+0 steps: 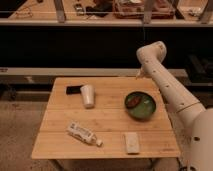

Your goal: Pick up the ceramic bowl

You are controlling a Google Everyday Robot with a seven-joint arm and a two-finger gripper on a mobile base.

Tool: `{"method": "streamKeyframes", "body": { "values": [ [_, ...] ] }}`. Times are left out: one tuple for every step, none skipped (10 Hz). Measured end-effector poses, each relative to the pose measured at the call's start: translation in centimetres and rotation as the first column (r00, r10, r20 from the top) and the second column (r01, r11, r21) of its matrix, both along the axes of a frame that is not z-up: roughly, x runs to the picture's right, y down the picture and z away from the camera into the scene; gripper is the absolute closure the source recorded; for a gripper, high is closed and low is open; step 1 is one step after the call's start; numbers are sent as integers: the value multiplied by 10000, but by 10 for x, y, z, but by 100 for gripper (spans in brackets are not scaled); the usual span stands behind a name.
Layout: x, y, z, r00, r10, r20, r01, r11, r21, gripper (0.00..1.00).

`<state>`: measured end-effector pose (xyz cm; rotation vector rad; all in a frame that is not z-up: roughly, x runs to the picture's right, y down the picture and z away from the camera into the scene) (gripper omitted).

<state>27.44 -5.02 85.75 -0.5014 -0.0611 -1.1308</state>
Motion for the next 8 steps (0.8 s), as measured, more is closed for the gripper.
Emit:
{"method": "streamKeyframes", "body": {
  "values": [
    [0,0,0,10000,1,1,-1,10000,-1,20],
    [0,0,0,10000,16,2,-16,10000,-8,20],
    [2,2,-1,9998,150,89,-149,9999,-63,20],
    [9,11,-5,9977,546,398,-535,9982,-270,20],
    [18,20,-10,9941,901,604,-872,9950,-488,20],
    [27,32,-15,9869,1363,869,-1300,9887,-745,20],
    [41,52,-23,9715,2055,1182,-1915,9742,-1198,20],
    [44,57,-26,9650,2279,1299,-2109,9685,-1322,20]
  ]
}}
